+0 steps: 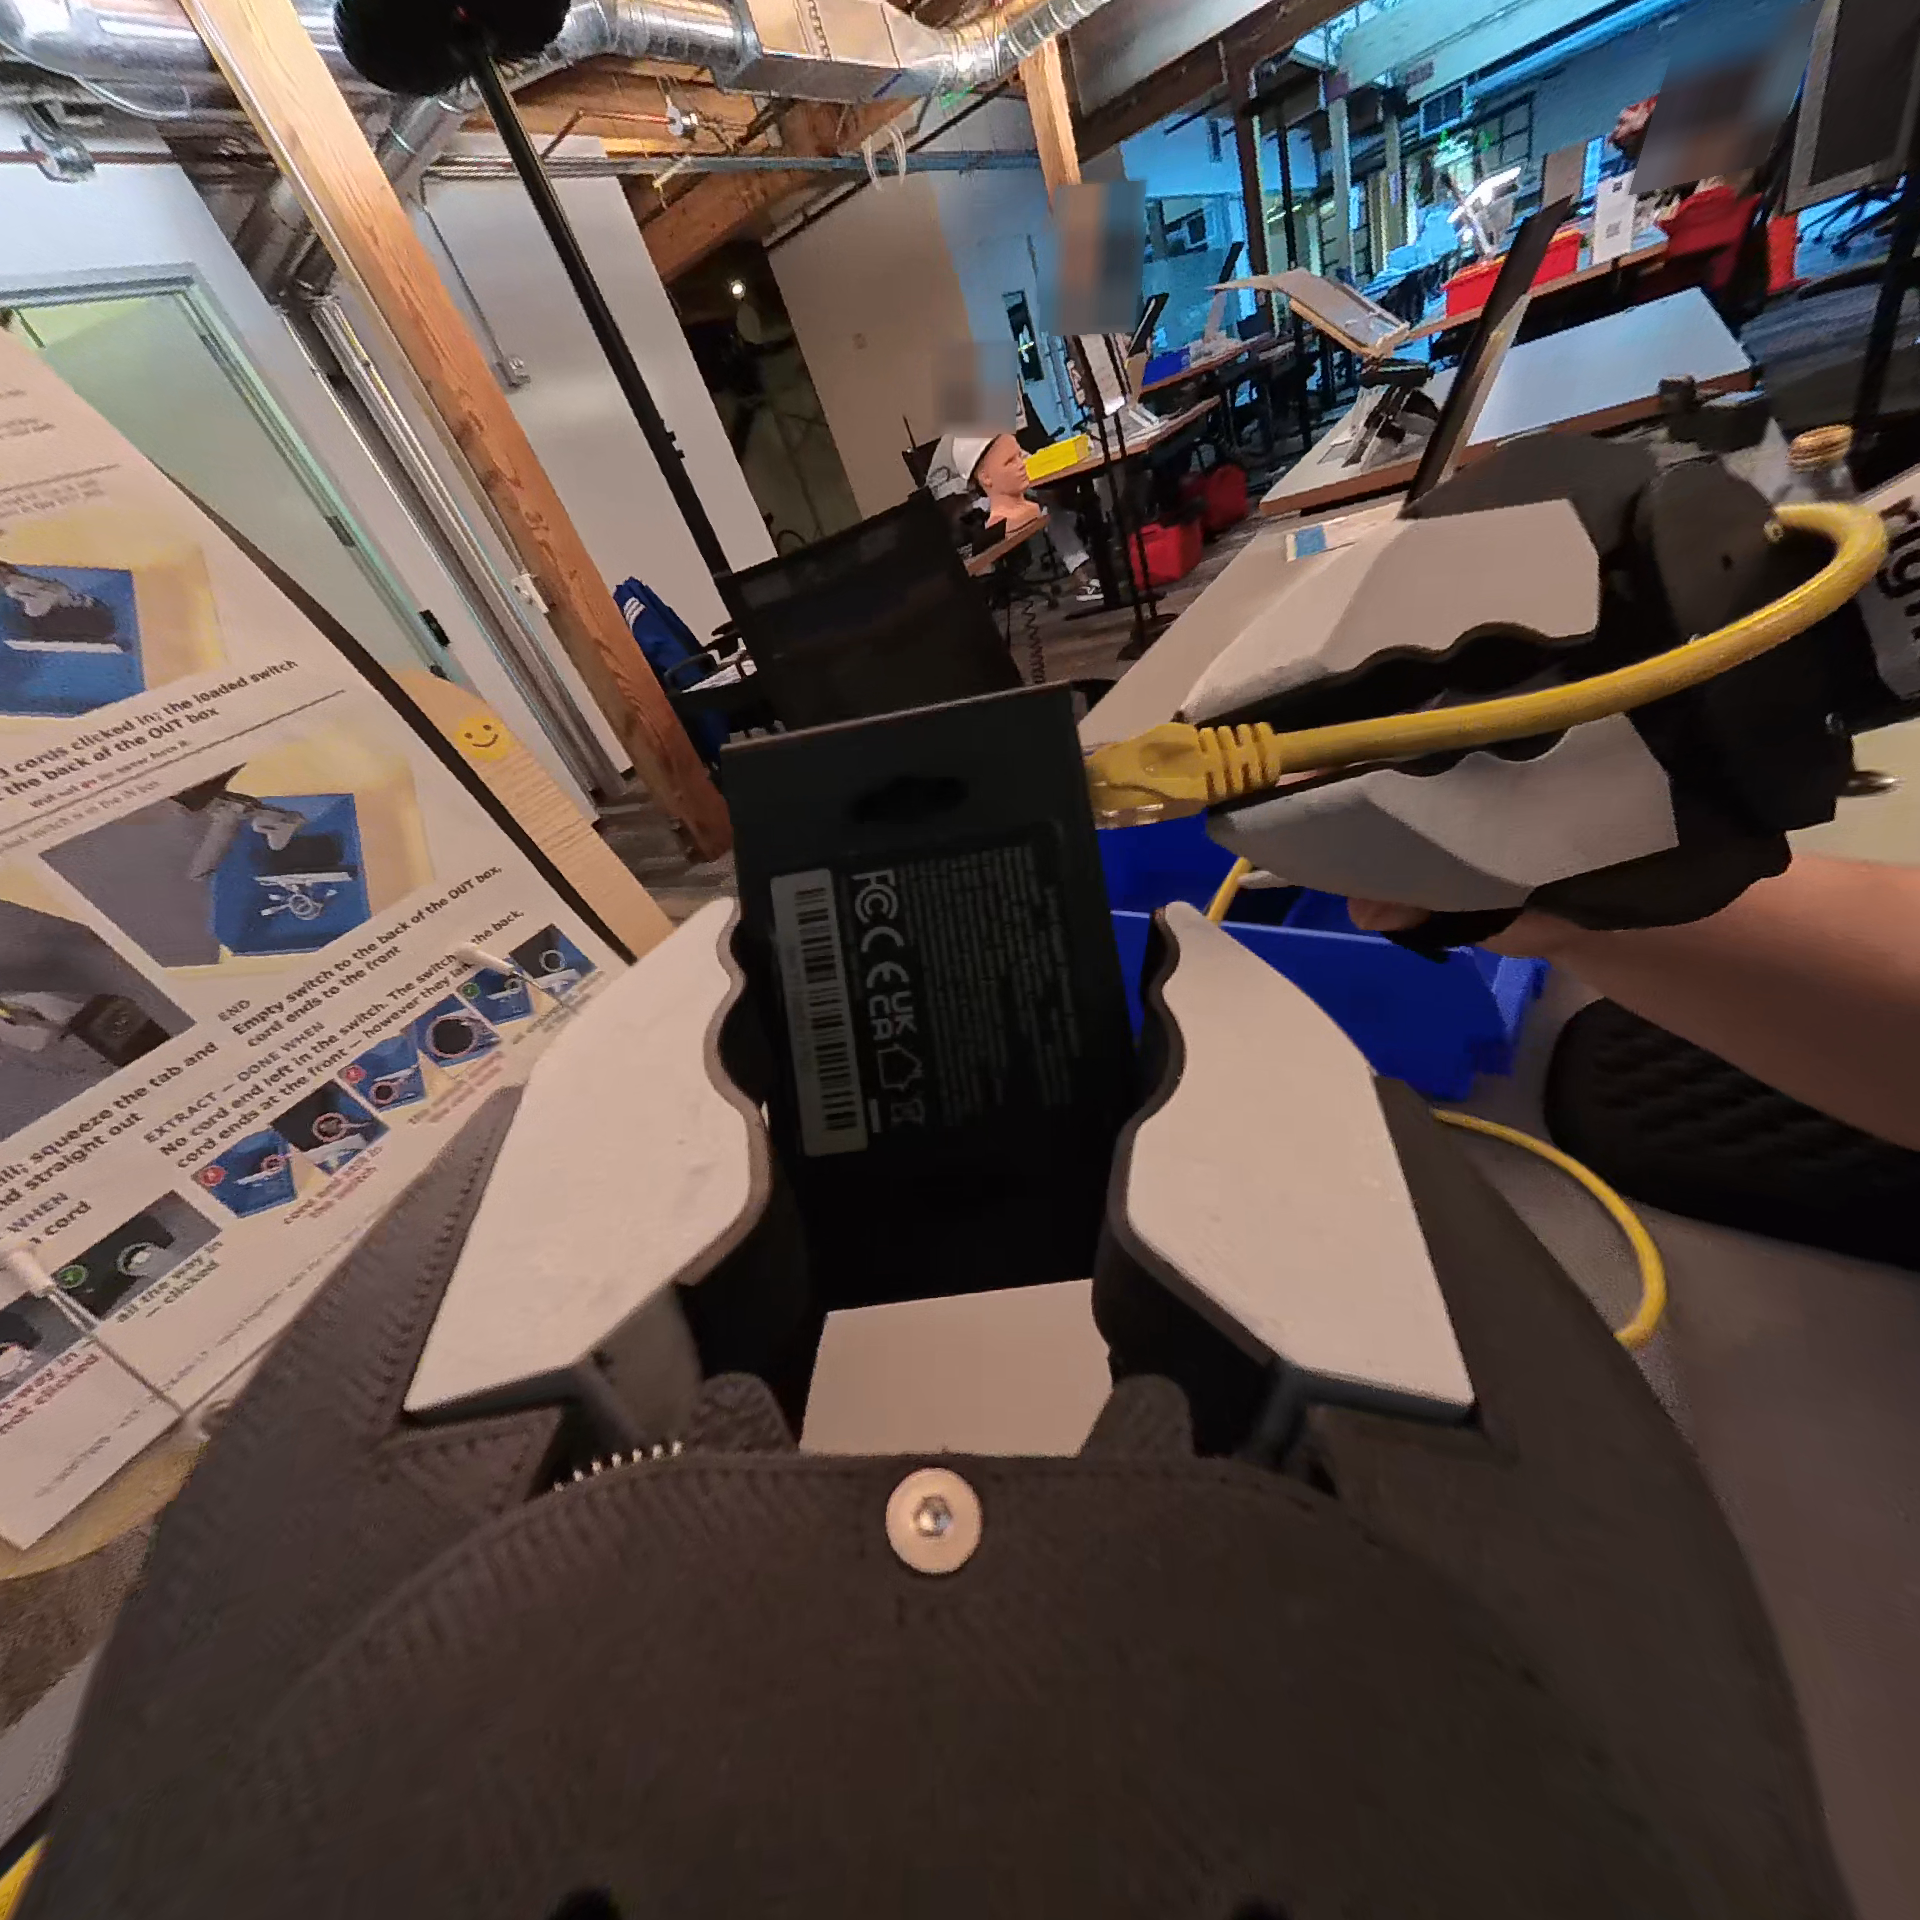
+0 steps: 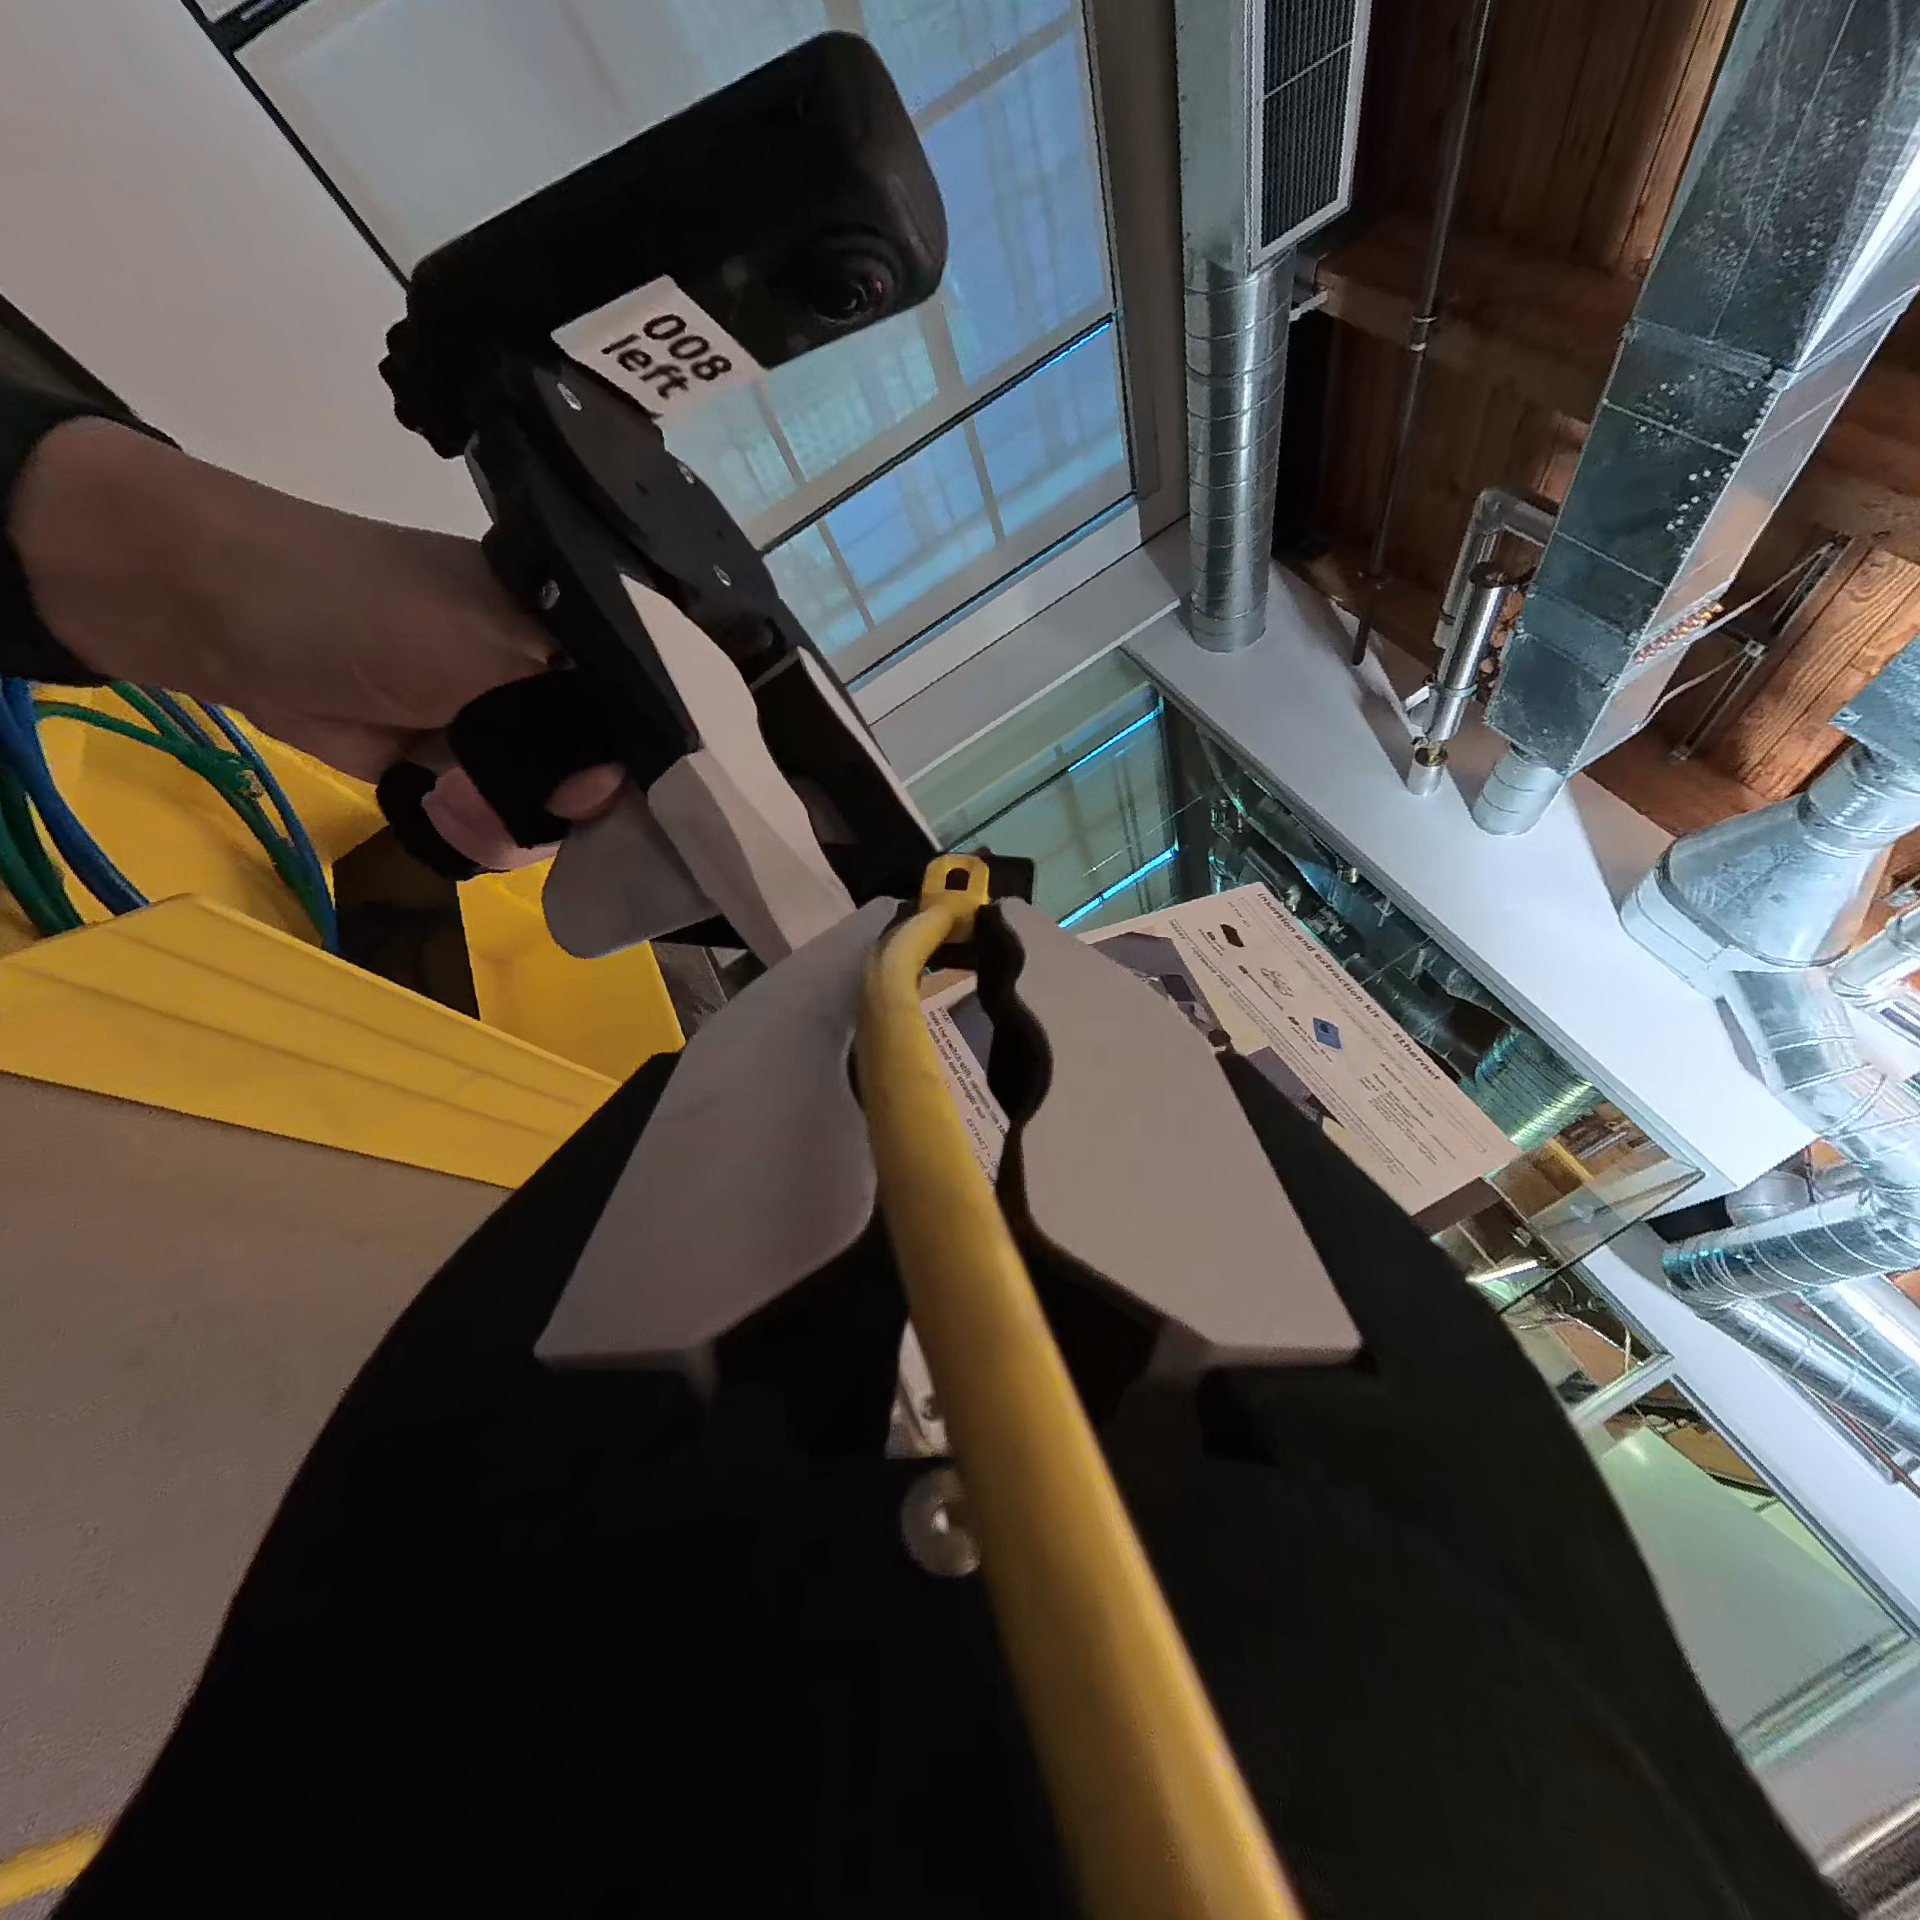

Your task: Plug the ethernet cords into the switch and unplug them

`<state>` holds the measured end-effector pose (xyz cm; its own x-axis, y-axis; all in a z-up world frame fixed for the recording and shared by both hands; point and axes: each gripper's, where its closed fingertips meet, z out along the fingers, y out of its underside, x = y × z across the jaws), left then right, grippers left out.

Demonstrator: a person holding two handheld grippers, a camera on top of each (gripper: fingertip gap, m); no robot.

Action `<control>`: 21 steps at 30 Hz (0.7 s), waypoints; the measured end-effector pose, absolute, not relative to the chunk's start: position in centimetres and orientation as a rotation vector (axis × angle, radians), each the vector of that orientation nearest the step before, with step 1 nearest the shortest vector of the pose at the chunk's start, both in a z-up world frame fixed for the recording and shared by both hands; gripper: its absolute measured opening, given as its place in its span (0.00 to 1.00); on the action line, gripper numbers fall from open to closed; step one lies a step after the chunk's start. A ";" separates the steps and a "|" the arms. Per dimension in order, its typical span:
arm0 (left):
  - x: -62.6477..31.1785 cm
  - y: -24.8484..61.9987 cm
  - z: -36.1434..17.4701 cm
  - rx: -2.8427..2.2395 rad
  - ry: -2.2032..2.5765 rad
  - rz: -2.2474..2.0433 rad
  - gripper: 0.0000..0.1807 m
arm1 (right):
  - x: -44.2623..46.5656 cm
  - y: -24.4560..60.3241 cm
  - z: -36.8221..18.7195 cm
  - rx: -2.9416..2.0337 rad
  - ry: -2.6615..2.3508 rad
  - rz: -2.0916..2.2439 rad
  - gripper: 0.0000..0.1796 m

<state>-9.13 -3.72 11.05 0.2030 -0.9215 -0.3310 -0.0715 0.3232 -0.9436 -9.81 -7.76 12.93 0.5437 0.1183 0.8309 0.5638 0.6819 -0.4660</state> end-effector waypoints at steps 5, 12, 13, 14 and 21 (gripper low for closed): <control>-9.1 -1.5 10.3 -1.188 1.193 -0.638 0.38 | -9.2 -6.1 12.3 -0.884 -0.946 -0.288 0.07; -11.0 5.9 5.8 -1.608 0.984 -0.639 0.37 | -8.2 0.0 2.3 -1.681 -0.958 0.174 0.19; -11.2 6.7 5.2 -1.655 0.957 -0.662 0.37 | -8.7 -0.7 0.3 -1.813 -0.992 0.316 0.17; -11.4 7.3 4.5 -1.690 0.941 -0.667 0.37 | -9.2 -1.5 -1.2 -1.921 -1.032 0.436 0.13; -10.5 8.1 -1.0 -1.796 1.145 -0.382 0.37 | -10.6 -13.2 -2.9 -2.004 -1.636 0.918 0.05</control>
